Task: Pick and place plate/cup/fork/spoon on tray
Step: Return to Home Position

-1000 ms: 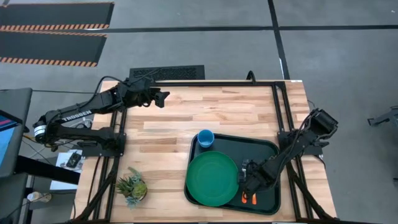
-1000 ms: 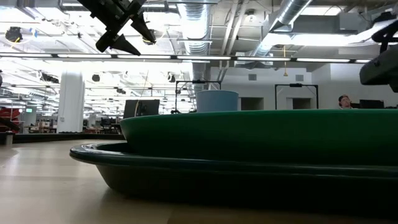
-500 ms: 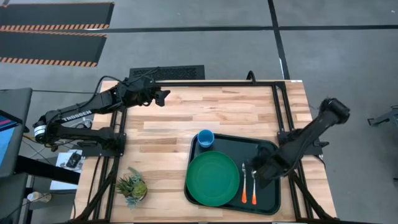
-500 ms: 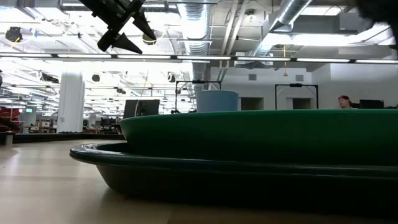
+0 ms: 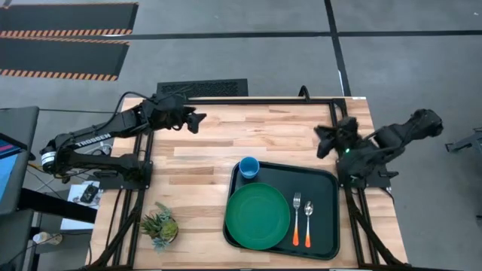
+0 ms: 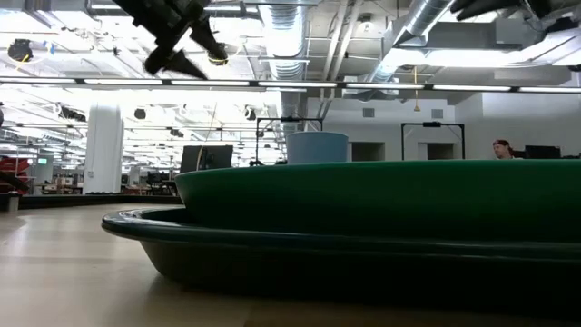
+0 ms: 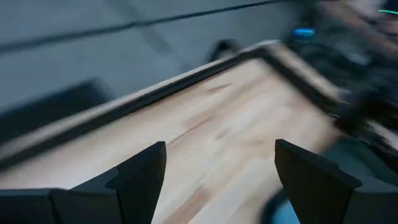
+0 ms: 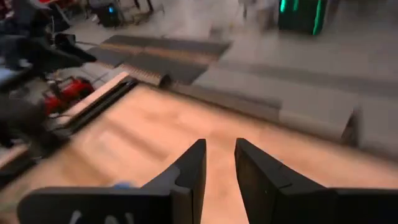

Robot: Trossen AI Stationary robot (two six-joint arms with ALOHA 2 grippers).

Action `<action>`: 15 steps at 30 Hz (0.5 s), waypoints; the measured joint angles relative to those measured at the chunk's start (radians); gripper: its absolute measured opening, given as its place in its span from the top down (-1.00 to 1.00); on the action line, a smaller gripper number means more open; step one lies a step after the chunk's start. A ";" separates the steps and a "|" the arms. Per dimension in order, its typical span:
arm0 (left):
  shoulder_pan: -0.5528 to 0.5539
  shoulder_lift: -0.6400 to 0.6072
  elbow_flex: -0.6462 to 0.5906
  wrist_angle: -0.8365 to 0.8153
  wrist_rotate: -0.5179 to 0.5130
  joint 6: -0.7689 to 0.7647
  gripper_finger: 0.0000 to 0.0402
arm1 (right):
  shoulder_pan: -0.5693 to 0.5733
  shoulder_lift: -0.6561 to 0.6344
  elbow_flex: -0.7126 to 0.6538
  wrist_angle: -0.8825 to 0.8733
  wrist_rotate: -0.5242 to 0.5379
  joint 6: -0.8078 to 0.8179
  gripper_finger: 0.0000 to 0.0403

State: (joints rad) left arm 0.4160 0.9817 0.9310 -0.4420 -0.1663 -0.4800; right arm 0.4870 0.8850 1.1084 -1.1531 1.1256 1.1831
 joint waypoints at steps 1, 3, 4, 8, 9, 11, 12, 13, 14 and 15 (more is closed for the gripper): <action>0.000 0.000 0.000 0.046 0.051 0.057 -0.42 | 0.000 -0.016 0.000 0.010 0.031 -0.079 0.46; 0.001 -0.007 0.000 0.162 0.179 0.138 -0.42 | 0.001 -0.046 0.000 0.031 0.061 -0.239 0.46; 0.005 -0.010 0.000 0.229 0.246 0.168 -0.42 | 0.002 -0.063 0.000 0.035 0.063 -0.291 0.46; 0.052 -0.032 0.001 0.401 0.450 0.240 -0.42 | 0.009 -0.118 -0.008 0.042 0.095 -0.404 0.46; 0.070 -0.039 0.001 0.404 0.470 0.248 -0.42 | 0.017 -0.133 -0.018 0.042 0.119 -0.412 0.46; 0.113 -0.055 -0.005 0.399 0.498 0.251 -0.42 | 0.043 -0.177 -0.041 0.044 0.167 -0.415 0.46; 0.138 -0.067 -0.015 0.398 0.516 0.250 -0.42 | 0.065 -0.205 -0.053 0.050 0.182 -0.417 0.46; 0.161 -0.083 -0.028 0.402 0.541 0.242 -0.42 | 0.087 -0.238 -0.062 0.053 0.191 -0.418 0.46; 0.182 -0.097 -0.042 0.415 0.569 0.231 -0.42 | 0.111 -0.267 -0.071 0.076 0.208 -0.418 0.46; 0.204 -0.113 -0.056 0.428 0.601 0.216 -0.42 | 0.137 -0.297 -0.082 0.113 0.228 -0.424 0.46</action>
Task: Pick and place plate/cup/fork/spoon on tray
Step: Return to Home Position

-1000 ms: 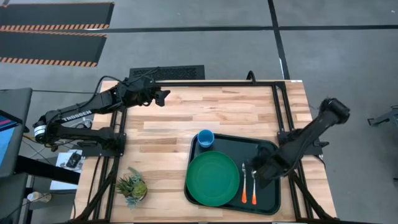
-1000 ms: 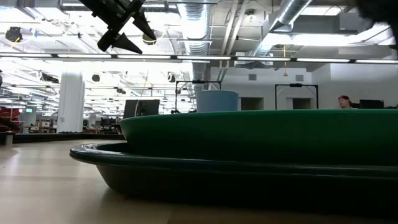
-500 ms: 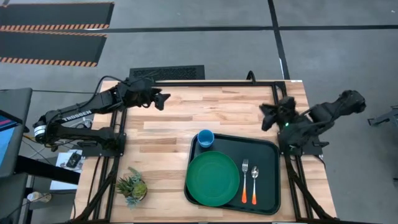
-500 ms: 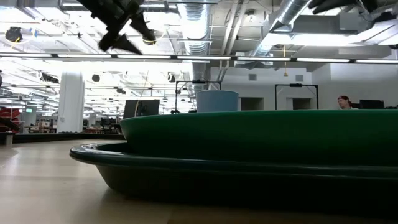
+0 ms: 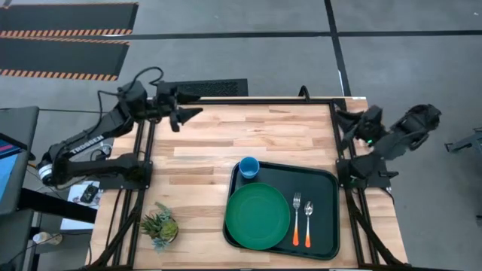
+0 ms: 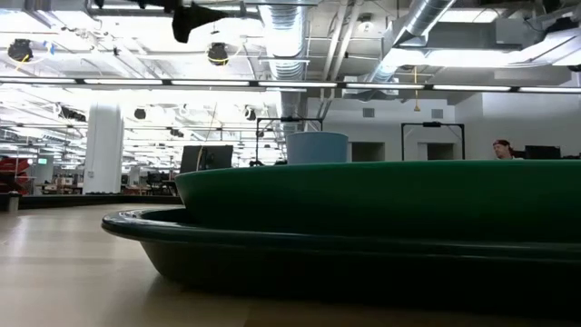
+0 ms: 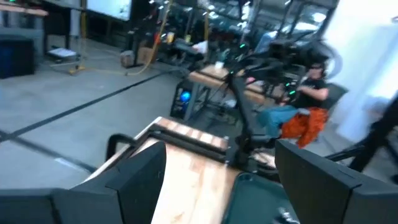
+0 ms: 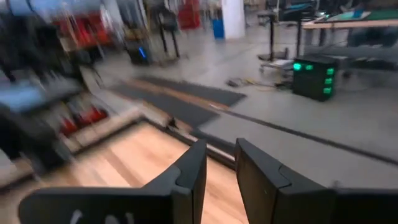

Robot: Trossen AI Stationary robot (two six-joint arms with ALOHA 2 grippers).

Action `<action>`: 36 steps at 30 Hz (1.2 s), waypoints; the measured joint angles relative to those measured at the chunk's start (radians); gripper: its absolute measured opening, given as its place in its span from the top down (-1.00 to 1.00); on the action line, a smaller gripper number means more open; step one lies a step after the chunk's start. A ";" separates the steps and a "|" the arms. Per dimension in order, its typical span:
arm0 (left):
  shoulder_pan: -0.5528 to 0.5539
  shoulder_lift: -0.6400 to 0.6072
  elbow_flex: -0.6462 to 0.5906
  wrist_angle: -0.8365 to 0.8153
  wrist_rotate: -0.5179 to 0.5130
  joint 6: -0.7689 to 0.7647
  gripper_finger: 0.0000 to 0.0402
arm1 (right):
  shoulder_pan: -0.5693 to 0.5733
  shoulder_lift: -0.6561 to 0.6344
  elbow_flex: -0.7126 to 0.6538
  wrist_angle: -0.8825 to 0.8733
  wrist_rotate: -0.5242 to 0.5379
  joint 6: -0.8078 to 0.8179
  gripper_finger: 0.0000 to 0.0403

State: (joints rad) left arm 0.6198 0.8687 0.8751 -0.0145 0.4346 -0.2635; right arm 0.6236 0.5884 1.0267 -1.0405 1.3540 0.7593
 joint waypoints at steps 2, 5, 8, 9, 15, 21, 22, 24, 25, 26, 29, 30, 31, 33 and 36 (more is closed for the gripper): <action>0.027 -0.031 -0.026 0.029 0.060 -0.028 -0.42 | 0.052 -0.048 -0.025 0.113 0.016 -0.049 0.46; 0.047 -0.081 -0.068 0.033 0.082 -0.062 -0.42 | 0.120 -0.088 -0.061 0.345 -0.037 -0.233 0.46; 0.051 -0.121 -0.107 0.040 0.076 -0.095 -0.42 | 0.148 -0.080 -0.099 0.694 -0.156 -0.535 0.46; 0.051 -0.133 -0.120 0.056 0.076 -0.112 -0.42 | 0.146 -0.068 -0.115 0.822 -0.231 -0.656 0.46; 0.051 -0.193 -0.203 0.179 0.076 -0.148 -0.42 | 0.054 -0.021 -0.161 1.235 -0.454 -1.111 0.46; 0.069 -0.248 -0.332 0.284 0.078 -0.211 -0.42 | -0.152 -0.082 -0.230 1.170 -0.505 -1.028 0.46; 0.070 -0.256 -0.360 0.303 0.078 -0.225 -0.42 | -0.189 -0.095 -0.248 1.151 -0.529 -0.994 0.46; 0.070 -0.268 -0.408 0.343 0.077 -0.250 -0.42 | -0.262 -0.129 -0.290 1.090 -0.559 -0.907 0.46; 0.070 -0.274 -0.432 0.367 0.077 -0.260 -0.42 | -0.299 -0.148 -0.314 1.064 -0.570 -0.857 0.46; 0.070 -0.281 -0.453 0.385 0.076 -0.274 -0.42 | -0.333 -0.168 -0.343 1.048 -0.582 -0.807 0.46; 0.070 -0.297 -0.503 0.443 0.073 -0.297 -0.42 | -0.421 -0.215 -0.438 1.034 -0.630 -0.690 0.46; 0.070 -0.302 -0.516 0.451 0.073 -0.301 -0.42 | -0.444 -0.231 -0.475 1.031 -0.655 -0.654 0.46; 0.070 -0.307 -0.526 0.451 0.073 -0.299 -0.42 | -0.466 -0.253 -0.511 1.028 -0.679 -0.620 0.46; 0.070 -0.318 -0.546 0.452 0.071 -0.284 -0.42 | -0.499 -0.291 -0.586 1.034 -0.703 -0.546 0.46; 0.070 -0.335 -0.582 0.456 0.064 -0.268 -0.42 | -0.537 -0.351 -0.697 1.032 -0.708 -0.428 0.46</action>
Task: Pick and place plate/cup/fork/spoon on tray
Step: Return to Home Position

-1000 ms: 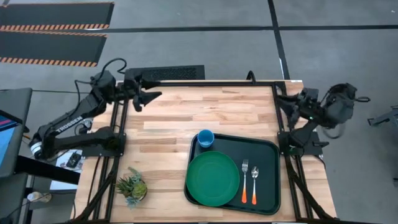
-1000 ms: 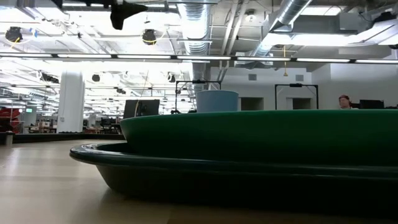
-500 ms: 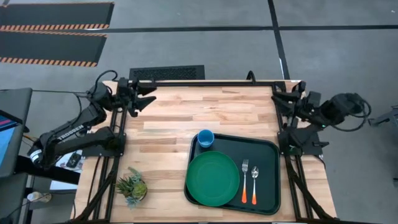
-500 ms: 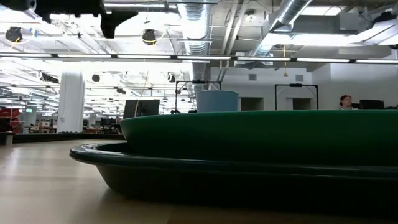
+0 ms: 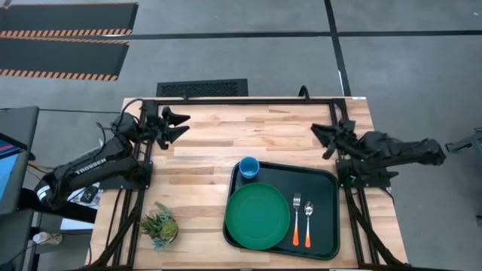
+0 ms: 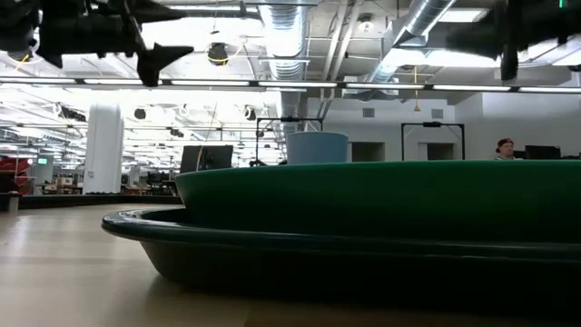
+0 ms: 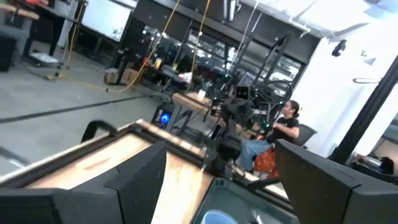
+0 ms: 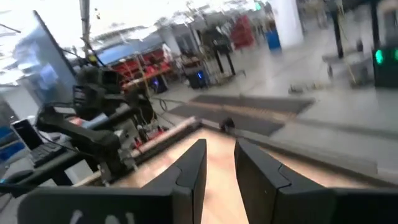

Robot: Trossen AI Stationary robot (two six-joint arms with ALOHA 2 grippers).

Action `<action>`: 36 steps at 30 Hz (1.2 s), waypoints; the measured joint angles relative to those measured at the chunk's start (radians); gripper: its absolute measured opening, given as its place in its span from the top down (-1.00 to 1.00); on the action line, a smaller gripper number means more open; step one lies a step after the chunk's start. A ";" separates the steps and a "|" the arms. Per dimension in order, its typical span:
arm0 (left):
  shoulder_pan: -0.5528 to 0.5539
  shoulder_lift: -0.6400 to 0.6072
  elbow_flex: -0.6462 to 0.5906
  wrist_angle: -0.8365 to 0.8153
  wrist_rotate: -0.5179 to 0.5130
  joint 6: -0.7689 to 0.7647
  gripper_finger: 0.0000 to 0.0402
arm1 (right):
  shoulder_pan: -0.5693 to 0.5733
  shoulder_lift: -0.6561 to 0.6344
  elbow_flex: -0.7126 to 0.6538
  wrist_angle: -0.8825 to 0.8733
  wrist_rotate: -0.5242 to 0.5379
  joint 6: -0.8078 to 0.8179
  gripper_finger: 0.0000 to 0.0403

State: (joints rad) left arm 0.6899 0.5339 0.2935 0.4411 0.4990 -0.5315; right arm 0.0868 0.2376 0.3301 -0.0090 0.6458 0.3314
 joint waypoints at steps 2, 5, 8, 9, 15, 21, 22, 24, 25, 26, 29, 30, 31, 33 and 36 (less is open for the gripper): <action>0.000 -0.011 -0.026 -0.006 -0.009 0.005 -0.42 | -0.013 -0.043 -0.067 0.004 -0.022 0.058 0.46; 0.000 -0.024 -0.069 0.020 -0.010 0.005 -0.42 | -0.017 -0.110 -0.144 0.044 -0.049 0.102 0.46; 0.000 -0.044 -0.116 0.039 -0.014 0.005 -0.42 | -0.011 -0.171 -0.198 0.042 -0.053 0.108 0.46; 0.000 -0.050 -0.131 0.044 -0.019 0.005 -0.42 | -0.009 -0.190 -0.210 0.043 -0.052 0.108 0.46; 0.000 -0.095 -0.232 0.068 -0.075 -0.029 -0.42 | -0.012 -0.235 -0.238 0.006 -0.038 0.108 0.46; 0.000 -0.136 -0.282 0.115 -0.085 -0.059 -0.42 | -0.029 -0.235 -0.134 -0.114 -0.043 0.081 0.46; 0.000 -0.138 -0.283 0.120 -0.084 -0.046 -0.42 | -0.031 -0.236 -0.107 -0.149 -0.045 0.079 0.46; 0.001 -0.144 -0.283 0.115 -0.081 -0.015 -0.42 | -0.031 -0.235 -0.056 -0.246 -0.045 0.072 0.46; 0.001 -0.144 -0.283 0.112 -0.081 0.003 -0.42 | -0.031 -0.235 -0.032 -0.285 -0.045 0.065 0.46; 0.001 -0.144 -0.283 0.101 -0.086 0.015 -0.42 | -0.031 -0.235 -0.011 -0.308 -0.045 0.063 0.46; 0.001 -0.143 -0.283 0.047 -0.129 0.020 -0.42 | -0.031 -0.235 0.018 -0.365 -0.045 0.062 0.46; 0.001 -0.143 -0.283 0.029 -0.151 0.009 -0.42 | -0.030 -0.235 0.027 -0.379 -0.044 0.062 0.46; 0.001 -0.144 -0.283 0.010 -0.176 -0.004 -0.42 | -0.030 -0.235 0.034 -0.379 -0.039 0.063 0.46; 0.001 -0.143 -0.283 -0.027 -0.225 -0.030 -0.42 | -0.031 -0.235 0.039 -0.368 -0.038 0.074 0.46; 0.001 -0.144 -0.283 -0.089 -0.243 -0.083 -0.42 | -0.030 -0.235 0.037 -0.363 -0.046 0.138 0.46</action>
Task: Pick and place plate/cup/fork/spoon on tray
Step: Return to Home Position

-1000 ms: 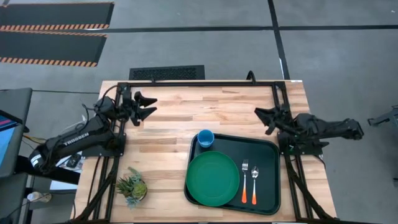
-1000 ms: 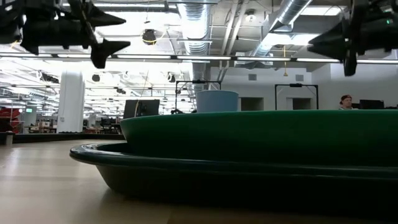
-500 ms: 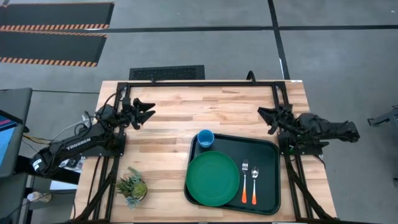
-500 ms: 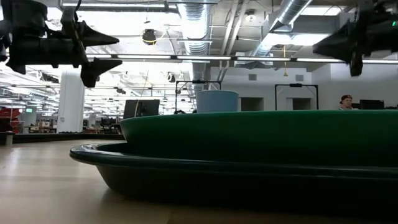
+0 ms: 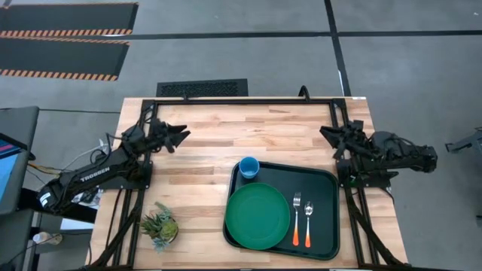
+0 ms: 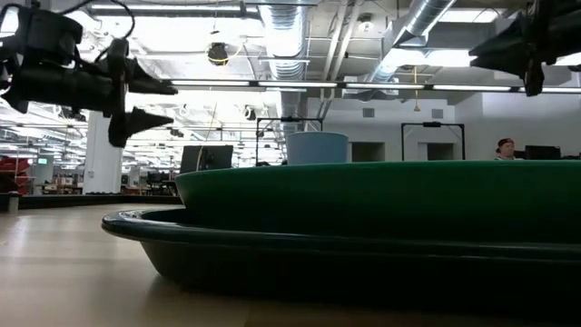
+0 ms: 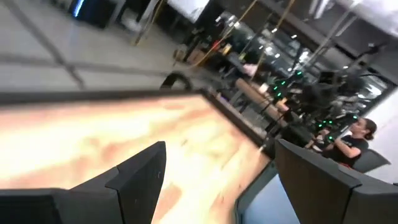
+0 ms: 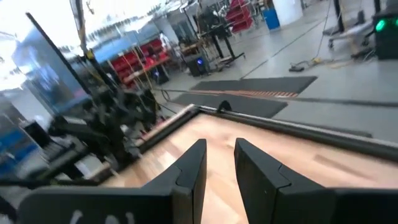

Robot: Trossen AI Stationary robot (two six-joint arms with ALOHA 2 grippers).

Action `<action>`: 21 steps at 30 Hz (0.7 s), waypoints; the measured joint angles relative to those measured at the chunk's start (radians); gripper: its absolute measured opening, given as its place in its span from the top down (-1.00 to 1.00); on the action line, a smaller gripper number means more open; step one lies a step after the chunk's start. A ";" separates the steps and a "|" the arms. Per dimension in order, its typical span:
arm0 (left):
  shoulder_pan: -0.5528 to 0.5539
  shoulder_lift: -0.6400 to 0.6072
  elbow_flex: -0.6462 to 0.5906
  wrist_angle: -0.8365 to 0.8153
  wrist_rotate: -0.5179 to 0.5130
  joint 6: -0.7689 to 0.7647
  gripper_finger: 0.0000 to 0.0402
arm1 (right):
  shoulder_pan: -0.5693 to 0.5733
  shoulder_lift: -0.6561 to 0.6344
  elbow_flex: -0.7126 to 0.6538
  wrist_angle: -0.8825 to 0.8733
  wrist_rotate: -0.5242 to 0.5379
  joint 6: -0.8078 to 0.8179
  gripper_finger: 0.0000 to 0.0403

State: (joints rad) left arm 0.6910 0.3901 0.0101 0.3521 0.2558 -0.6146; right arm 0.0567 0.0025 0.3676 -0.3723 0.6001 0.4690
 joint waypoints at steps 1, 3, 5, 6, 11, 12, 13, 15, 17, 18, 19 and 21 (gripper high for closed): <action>0.000 0.000 0.000 -0.026 0.000 -0.027 -0.42 | 0.003 0.000 0.001 -0.005 -0.006 0.020 0.46; -0.001 0.002 0.000 -0.025 0.000 -0.125 -0.42 | 0.004 0.000 0.001 -0.053 -0.020 0.028 0.46; -0.015 -0.009 0.011 0.011 0.042 -0.066 -0.42 | 0.004 0.000 -0.001 -0.073 -0.026 0.032 0.46; -0.031 -0.015 0.031 0.026 0.092 -0.003 -0.42 | 0.004 0.000 -0.001 -0.070 -0.028 0.048 0.46; -0.178 -0.104 0.057 0.016 0.081 0.084 -0.42 | 0.004 0.000 0.000 -0.025 -0.101 -0.034 0.46; -0.227 -0.122 0.056 0.003 0.065 0.093 -0.42 | 0.004 0.000 0.000 -0.004 -0.152 -0.079 0.46; -0.281 -0.142 0.056 -0.006 0.028 0.105 -0.42 | 0.004 0.000 0.000 0.014 -0.200 -0.113 0.46; -0.396 -0.179 0.056 -0.032 -0.090 0.136 -0.42 | 0.005 0.000 0.000 0.043 -0.259 -0.148 0.46; -0.514 -0.208 0.054 -0.072 -0.218 0.172 -0.42 | 0.004 0.000 0.000 0.035 -0.261 -0.153 0.46; -0.569 -0.224 0.051 -0.100 -0.270 0.190 -0.42 | 0.004 0.000 -0.002 0.030 -0.260 -0.157 0.46; -0.620 -0.240 0.051 -0.123 -0.309 0.209 -0.42 | 0.002 0.000 -0.011 0.039 -0.260 -0.164 0.46; -0.708 -0.275 0.051 -0.159 -0.377 0.253 -0.42 | -0.003 0.000 -0.047 0.076 -0.260 -0.186 0.46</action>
State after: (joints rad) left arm -0.0170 0.1148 0.0608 0.1934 -0.1216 -0.3621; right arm 0.0539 0.0025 0.3201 -0.2966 0.3397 0.2827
